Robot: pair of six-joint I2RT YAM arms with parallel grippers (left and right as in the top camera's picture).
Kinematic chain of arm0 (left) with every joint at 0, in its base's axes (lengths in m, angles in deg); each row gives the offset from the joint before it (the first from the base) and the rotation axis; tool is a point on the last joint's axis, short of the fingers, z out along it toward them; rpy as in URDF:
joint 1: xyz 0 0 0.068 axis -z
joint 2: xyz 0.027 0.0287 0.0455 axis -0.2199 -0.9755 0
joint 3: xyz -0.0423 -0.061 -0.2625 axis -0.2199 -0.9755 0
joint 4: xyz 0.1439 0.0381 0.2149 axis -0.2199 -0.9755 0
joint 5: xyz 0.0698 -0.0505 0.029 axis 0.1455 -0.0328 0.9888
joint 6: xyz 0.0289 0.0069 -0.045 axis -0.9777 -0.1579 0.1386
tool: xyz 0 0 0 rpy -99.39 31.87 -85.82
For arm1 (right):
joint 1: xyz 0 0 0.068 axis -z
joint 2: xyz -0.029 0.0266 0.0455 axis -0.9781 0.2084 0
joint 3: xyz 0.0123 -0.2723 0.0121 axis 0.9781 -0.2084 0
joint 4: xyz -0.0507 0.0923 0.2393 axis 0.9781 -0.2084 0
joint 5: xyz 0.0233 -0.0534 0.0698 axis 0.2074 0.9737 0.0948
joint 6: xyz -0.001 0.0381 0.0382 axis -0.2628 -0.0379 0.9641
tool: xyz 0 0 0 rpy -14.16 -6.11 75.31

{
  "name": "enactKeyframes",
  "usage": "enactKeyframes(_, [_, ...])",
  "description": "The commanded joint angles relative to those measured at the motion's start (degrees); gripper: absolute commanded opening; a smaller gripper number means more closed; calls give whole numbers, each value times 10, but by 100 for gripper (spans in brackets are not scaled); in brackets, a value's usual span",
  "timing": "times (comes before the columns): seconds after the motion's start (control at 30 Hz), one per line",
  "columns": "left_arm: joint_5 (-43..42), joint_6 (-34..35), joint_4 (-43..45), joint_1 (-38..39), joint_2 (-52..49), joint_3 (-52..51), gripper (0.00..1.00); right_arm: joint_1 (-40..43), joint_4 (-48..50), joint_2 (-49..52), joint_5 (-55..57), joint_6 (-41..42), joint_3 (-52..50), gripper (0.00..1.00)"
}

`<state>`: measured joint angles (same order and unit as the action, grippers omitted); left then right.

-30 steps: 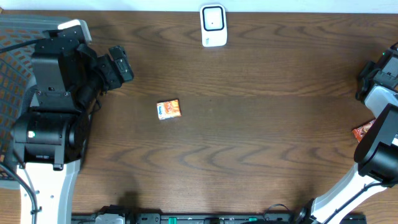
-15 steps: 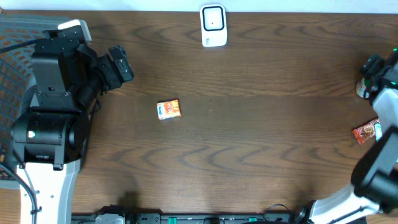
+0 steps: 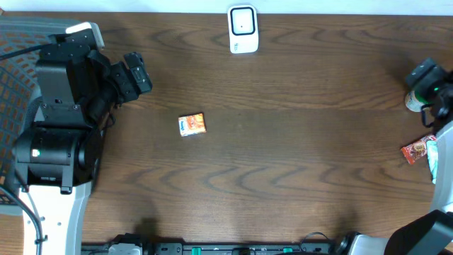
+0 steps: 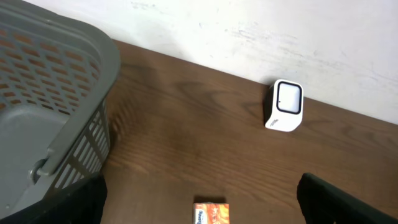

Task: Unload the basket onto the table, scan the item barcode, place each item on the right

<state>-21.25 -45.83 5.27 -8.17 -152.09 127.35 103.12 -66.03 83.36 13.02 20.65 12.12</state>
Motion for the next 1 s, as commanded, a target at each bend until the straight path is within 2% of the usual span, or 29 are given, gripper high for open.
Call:
enactKeyframes(0.0, [7, -5, 0, -3, 0, 6, 98, -40, -48, -9, -36, 22, 1, 99])
enactKeyframes(0.13, [7, -5, 0, -3, 0, 6, 98, -74, -74, -9, -36, 22, 0, 99])
enactKeyframes(0.77, [7, -5, 0, -3, 0, 6, 98, -253, -83, -8, 20, 22, -7, 99])
enactKeyframes(0.97, [7, -5, 0, -3, 0, 6, 98, -288, -83, -2, 43, 35, -25, 99])
